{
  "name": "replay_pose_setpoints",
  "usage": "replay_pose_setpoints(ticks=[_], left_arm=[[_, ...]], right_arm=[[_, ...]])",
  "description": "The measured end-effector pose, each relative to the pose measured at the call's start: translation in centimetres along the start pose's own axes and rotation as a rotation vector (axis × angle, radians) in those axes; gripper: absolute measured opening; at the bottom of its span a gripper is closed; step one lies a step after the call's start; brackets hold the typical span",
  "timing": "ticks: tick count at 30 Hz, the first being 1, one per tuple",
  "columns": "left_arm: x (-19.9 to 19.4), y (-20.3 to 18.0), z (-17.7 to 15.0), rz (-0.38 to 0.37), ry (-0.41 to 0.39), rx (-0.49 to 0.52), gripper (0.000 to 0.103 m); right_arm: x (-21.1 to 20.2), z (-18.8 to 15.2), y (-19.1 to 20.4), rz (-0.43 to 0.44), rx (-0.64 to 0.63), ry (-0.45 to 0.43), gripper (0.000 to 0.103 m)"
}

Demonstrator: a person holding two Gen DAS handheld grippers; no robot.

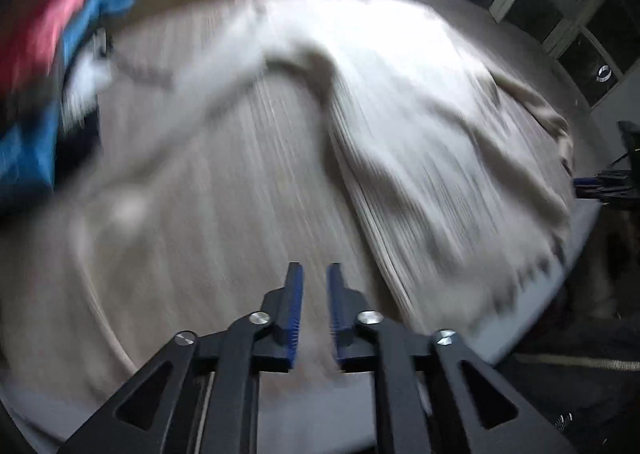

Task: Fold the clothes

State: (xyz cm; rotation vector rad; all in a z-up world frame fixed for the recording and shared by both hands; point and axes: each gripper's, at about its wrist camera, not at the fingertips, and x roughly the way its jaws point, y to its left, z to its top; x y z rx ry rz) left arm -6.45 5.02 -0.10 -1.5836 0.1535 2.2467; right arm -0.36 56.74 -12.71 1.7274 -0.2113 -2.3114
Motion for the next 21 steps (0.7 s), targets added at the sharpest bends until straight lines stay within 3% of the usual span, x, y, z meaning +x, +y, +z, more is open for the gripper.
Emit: replay_pose_setpoints(ticks=[3,5,8,11,15,20,21], left_arm=[[2.2,2.0,5.8,-0.026,-0.002,-0.01,0.023],[3.5,3.2,7.7,-0.066,-0.002,-0.053,0.023],[5.5,4.0,10.3,-0.024,-0.007,-0.065,0.023],[6.4,3.9,11.8,0.073,-0.007,0.013,0.023],[7.6,4.1,12.1,0.193,0.029,0.127,0.024],[8.8,3.4,10.8,0.235,0.055,0.245,0.026],[8.7,3.3,10.8,0.242,0.046,0.258,0.02]], right_arm=[[0.1,4.7,-4.0,0.032,0.132,-0.093,0.036],[1.8,7.5,-6.2,0.105,0.224,-0.117,0.036],[4.9,11.6,-9.2,0.205,0.356,-0.139,0.036],[7.9,15.1,-9.7,0.185,0.379,-0.128,0.036],[9.5,18.2,-8.9,0.082,0.341,-0.132,0.036],[10.4,19.7,-9.6,0.083,0.377,-0.141,0.04],[10.4,19.9,-9.8,0.082,0.397,-0.152,0.04]])
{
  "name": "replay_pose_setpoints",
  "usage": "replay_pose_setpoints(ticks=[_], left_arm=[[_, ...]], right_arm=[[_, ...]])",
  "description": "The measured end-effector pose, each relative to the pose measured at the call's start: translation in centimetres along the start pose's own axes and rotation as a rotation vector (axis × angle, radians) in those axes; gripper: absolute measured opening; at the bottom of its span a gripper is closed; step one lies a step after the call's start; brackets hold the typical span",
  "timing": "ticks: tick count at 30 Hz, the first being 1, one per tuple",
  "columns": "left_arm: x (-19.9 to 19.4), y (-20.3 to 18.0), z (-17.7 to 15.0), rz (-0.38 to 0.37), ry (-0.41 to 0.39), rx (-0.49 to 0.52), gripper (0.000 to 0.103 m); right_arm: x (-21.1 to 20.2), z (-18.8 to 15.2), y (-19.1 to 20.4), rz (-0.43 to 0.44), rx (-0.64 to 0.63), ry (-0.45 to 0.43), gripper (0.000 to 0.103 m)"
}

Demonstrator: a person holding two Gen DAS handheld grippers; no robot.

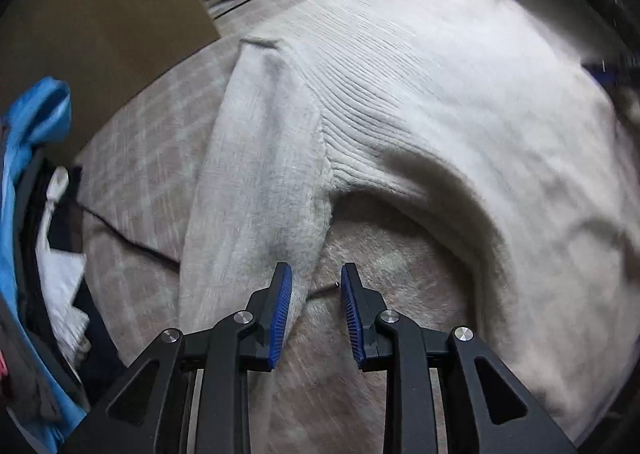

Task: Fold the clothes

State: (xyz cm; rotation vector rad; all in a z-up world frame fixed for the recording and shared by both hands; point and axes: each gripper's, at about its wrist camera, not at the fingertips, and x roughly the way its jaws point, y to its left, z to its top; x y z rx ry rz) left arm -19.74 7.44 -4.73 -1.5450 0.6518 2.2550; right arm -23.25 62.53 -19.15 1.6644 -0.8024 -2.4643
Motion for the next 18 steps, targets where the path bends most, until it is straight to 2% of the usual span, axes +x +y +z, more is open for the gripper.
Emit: replay_pose_setpoints(ticks=[1,2,3,5,8,10,14,15,17,18], left_arm=[[-0.1,0.2,0.0,0.005,-0.002,-0.006,0.005],[-0.1,0.5,0.1,0.012,-0.006,-0.021,0.005],[-0.3,1.1,0.1,0.008,-0.007,-0.046,0.004],[-1.2,2.2,-0.1,0.039,-0.021,-0.061,0.003],[-2.4,4.7,-0.4,0.07,-0.045,-0.123,0.002],[-3.0,6.9,-0.5,0.082,-0.061,-0.185,0.003],[-1.7,7.0,-0.5,0.066,-0.025,-0.184,0.003],[-1.9,6.5,-0.5,0.06,-0.026,-0.18,0.008],[-2.8,5.3,-0.6,0.048,-0.032,-0.171,0.01],[-3.7,5.0,-1.0,0.029,-0.038,-0.175,0.015]], right_arm=[[0.0,0.2,-0.1,-0.001,0.019,-0.013,0.04],[0.1,0.4,-0.1,-0.01,0.027,-0.027,0.04],[0.2,0.5,0.1,-0.038,0.007,-0.039,0.034],[0.5,0.7,0.7,-0.091,-0.032,-0.062,0.01],[-0.4,0.8,0.7,-0.111,-0.071,-0.097,0.009],[-1.4,1.1,0.9,-0.16,-0.104,-0.166,0.008],[0.2,1.4,0.7,-0.2,-0.154,-0.093,0.01],[0.3,1.4,1.0,-0.212,-0.178,-0.09,0.012],[-0.1,1.3,1.0,-0.189,-0.182,-0.069,0.018],[-0.3,1.2,0.9,-0.16,-0.177,-0.047,0.019]])
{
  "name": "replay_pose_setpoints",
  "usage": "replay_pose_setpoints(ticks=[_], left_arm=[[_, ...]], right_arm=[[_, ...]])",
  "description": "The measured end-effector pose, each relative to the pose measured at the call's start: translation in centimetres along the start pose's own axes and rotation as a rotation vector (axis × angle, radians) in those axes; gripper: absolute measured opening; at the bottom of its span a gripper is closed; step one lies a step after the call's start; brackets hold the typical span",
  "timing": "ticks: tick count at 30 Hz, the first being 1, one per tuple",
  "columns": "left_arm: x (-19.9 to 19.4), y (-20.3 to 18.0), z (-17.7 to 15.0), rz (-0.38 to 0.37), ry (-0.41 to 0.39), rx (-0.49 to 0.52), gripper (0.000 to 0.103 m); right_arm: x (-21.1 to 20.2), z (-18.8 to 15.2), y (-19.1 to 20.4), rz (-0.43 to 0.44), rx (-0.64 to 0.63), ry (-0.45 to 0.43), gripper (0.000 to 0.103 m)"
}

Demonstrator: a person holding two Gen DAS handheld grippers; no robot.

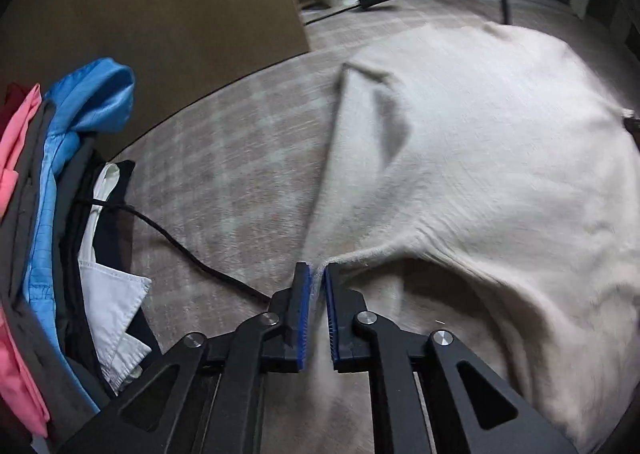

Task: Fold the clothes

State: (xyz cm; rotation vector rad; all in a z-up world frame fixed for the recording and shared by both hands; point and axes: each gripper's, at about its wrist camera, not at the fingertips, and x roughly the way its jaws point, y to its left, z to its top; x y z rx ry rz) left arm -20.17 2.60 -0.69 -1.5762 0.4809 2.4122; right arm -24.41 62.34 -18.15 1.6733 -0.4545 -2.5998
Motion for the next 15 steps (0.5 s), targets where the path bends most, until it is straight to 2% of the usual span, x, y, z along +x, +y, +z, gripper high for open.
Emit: replay_pose_setpoints(ticks=[1,4,6,11,13,14,15], left_arm=[[-0.6,-0.5,-0.2,-0.006,0.003,-0.001,0.022],[-3.4,-1.3,-1.8,-0.037,0.007,-0.008,0.021],[-4.9,-2.0,-3.2,-0.107,0.014,-0.025,0.022],[-8.8,-5.2,-10.2,-0.265,0.067,-0.061,0.023],[-9.1,-5.6,-13.1,-0.351,0.115,-0.102,0.025],[-9.3,-5.9,-14.1,-0.378,0.134,-0.115,0.025],[-9.6,-6.4,-15.3,-0.401,0.149,-0.128,0.026]], right_arm=[[-0.4,-0.3,-0.1,0.01,-0.005,0.005,0.019],[-2.3,-2.2,-0.1,0.039,-0.061,0.039,0.02],[-3.7,-4.2,0.0,0.091,-0.078,0.058,0.02],[-7.4,-9.9,-0.1,0.142,-0.099,0.093,0.021],[-8.6,-13.2,-0.4,0.181,-0.084,0.121,0.028],[-8.8,-14.7,-0.3,0.197,-0.076,0.134,0.034],[-9.1,-16.2,-0.3,0.212,-0.067,0.148,0.036]])
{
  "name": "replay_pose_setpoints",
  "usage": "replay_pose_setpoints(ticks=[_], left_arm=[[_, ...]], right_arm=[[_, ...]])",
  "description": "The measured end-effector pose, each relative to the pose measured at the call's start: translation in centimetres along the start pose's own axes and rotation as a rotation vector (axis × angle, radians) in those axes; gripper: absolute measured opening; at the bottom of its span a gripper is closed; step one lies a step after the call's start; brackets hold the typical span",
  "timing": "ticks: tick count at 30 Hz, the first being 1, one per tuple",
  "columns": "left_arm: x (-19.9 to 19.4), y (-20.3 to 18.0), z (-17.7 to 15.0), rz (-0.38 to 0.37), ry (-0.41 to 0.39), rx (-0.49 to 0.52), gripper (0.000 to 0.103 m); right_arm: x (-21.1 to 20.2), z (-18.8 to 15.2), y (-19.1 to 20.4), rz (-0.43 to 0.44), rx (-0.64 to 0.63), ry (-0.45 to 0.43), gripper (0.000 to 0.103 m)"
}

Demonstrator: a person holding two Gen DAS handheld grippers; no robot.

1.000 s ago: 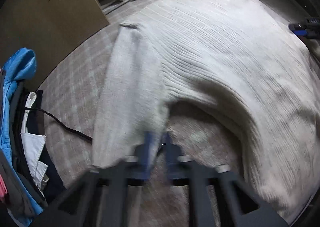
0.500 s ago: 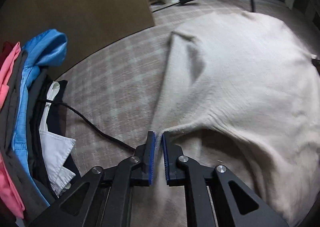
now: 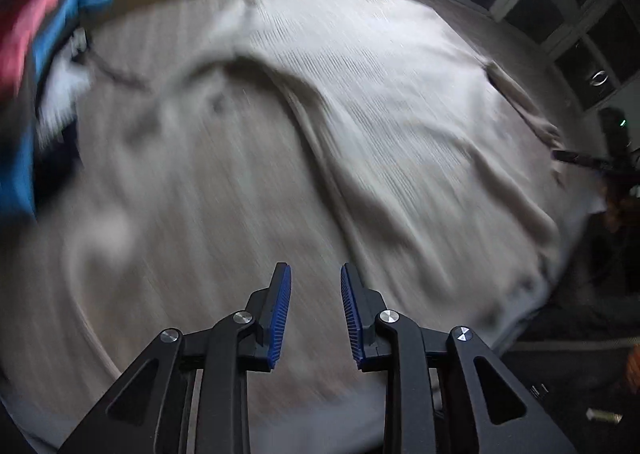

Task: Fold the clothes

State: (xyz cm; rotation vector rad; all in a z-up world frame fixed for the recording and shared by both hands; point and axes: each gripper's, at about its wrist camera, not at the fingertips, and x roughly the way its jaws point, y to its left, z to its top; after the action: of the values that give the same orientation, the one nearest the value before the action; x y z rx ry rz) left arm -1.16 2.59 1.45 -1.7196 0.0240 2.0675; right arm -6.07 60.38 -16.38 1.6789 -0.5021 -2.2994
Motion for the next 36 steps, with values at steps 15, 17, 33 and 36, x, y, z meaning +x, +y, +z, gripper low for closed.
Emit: replay_pose_setpoints(ticks=[15,17,33,36], left_arm=[[6.0,-4.6,-4.5,-0.072,0.021,-0.027,0.017],[6.0,-4.7,-4.3,-0.089,0.004,-0.03,0.006],[0.3,-2.0,-3.2,-0.058,-0.098,-0.052,0.005],[1.2,-2.5,-3.2,-0.063,-0.075,-0.03,0.005]], right_arm=[[4.0,-7.6,2.6,0.034,-0.087,0.065,0.039],[4.1,-7.6,2.9,0.031,-0.103,0.055,0.042],[3.3,-9.9,3.9,0.027,-0.194,-0.014,0.051],[4.4,-9.8,5.4,0.006,-0.255,-0.012,0.051]])
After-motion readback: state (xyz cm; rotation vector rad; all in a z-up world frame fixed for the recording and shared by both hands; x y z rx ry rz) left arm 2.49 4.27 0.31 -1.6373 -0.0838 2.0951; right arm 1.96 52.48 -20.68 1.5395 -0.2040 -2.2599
